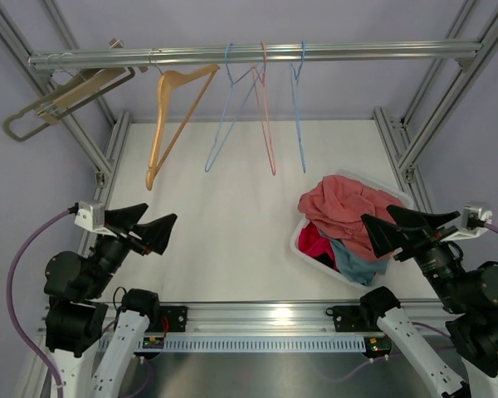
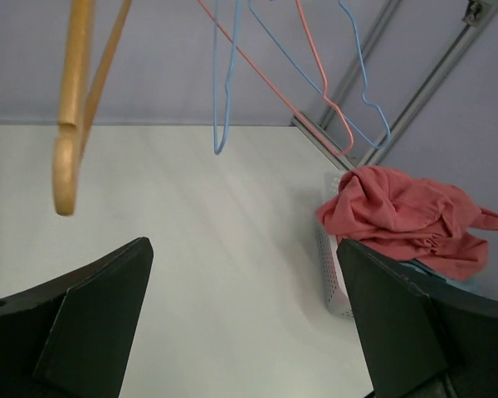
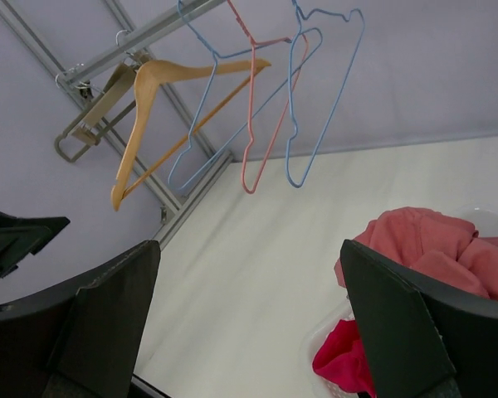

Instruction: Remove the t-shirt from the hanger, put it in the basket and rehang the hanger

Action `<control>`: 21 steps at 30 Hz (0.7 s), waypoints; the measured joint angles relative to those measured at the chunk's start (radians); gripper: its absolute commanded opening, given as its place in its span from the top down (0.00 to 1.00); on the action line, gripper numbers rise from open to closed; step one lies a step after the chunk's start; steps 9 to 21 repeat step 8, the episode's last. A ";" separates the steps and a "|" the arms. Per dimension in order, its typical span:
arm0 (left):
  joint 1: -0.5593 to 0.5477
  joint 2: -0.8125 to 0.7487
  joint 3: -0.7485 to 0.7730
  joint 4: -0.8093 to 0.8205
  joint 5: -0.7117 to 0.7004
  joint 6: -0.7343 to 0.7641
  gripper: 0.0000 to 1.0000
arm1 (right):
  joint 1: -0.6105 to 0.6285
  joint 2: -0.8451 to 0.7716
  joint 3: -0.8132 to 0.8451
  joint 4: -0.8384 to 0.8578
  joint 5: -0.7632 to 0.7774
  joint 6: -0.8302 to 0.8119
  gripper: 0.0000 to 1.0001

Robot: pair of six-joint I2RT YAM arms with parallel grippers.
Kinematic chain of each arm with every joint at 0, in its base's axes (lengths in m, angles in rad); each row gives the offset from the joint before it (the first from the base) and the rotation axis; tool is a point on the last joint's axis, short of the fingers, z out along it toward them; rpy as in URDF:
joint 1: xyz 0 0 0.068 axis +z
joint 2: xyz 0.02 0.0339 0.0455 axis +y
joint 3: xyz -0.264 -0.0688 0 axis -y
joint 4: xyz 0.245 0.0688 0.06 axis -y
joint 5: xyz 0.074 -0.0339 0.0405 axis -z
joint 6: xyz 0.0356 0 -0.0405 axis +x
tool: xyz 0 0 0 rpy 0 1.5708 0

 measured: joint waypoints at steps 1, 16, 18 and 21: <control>0.000 -0.027 -0.015 -0.018 0.015 -0.004 0.01 | 0.000 -0.021 -0.004 0.002 0.013 -0.004 0.01; 0.000 -0.164 -0.055 -0.105 0.056 0.001 0.01 | 0.000 -0.124 -0.068 0.019 0.064 -0.003 0.01; 0.000 -0.164 -0.055 -0.105 0.056 0.001 0.01 | 0.000 -0.124 -0.068 0.019 0.064 -0.003 0.01; 0.000 -0.164 -0.055 -0.105 0.056 0.001 0.01 | 0.000 -0.124 -0.068 0.019 0.064 -0.003 0.01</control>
